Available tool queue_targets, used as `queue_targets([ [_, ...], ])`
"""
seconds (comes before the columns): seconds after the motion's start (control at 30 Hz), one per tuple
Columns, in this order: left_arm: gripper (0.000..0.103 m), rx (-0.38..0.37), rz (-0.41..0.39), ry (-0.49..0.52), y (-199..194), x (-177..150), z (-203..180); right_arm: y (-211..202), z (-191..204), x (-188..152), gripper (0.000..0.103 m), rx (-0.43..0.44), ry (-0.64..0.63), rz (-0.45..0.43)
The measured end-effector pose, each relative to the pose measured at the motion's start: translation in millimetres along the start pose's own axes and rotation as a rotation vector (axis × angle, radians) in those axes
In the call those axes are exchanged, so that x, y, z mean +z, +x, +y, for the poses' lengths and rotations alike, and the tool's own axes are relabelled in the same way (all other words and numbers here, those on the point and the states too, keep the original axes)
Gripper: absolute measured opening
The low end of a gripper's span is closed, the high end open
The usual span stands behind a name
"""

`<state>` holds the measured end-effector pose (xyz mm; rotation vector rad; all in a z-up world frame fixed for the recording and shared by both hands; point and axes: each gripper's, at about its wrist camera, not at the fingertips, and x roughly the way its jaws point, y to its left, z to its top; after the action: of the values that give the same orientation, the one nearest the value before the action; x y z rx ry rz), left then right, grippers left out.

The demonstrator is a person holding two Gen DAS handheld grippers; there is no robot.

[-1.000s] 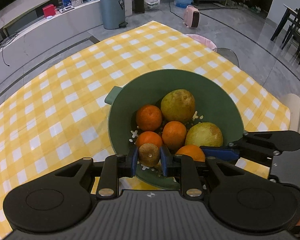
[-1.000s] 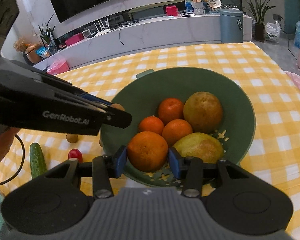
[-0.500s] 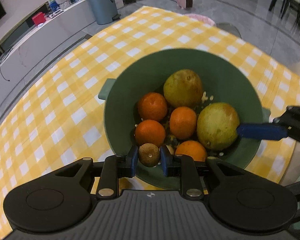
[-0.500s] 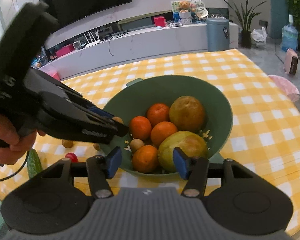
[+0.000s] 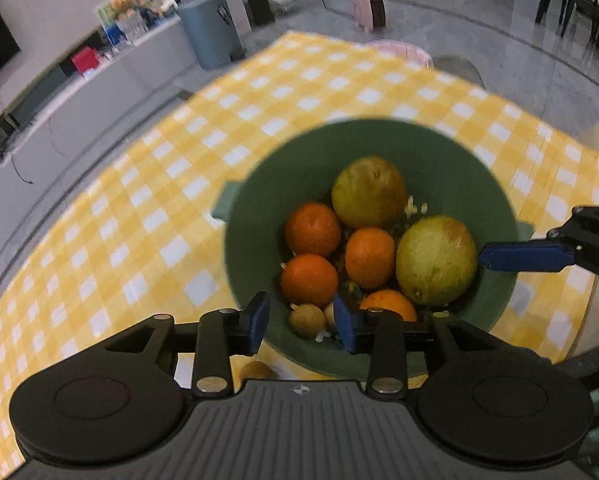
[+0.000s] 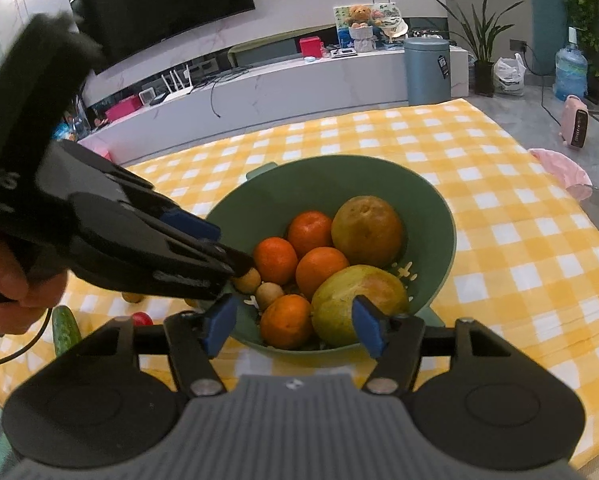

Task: Organize fruits
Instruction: 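Open both tools to drop the kiwi and orange, then withdraw, then move the left tool to the cucumber while the right tool approaches the red tomato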

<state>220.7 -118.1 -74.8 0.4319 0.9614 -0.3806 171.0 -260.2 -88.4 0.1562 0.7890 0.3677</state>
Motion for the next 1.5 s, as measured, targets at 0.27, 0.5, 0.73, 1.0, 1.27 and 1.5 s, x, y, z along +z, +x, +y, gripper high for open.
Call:
queue_targets([
  [0.27, 0.046, 0.019, -0.097, -0.070, -69, -20, 18, -24, 10, 0, 0.066, -0.019, 0.015, -0.047],
  [0.5, 0.047, 0.077, -0.123, -0.150, -112, -64, 42, -42, 32, -13, 0.067, -0.026, 0.015, -0.084],
  [0.73, 0.047, 0.092, -0.124, -0.221, -142, -111, 62, -51, 57, -34, 0.067, -0.049, 0.002, -0.126],
  [1.0, 0.047, 0.104, -0.043, -0.387, -145, -152, 90, -45, 86, -53, 0.066, -0.056, -0.043, -0.105],
  [1.27, 0.047, 0.079, 0.017, -0.579, -126, -169, 116, -32, 108, -60, 0.059, -0.048, -0.079, -0.059],
  [1.5, 0.061, 0.033, 0.075, -0.859, -93, -184, 142, -22, 119, -61, 0.059, -0.049, -0.096, -0.037],
])
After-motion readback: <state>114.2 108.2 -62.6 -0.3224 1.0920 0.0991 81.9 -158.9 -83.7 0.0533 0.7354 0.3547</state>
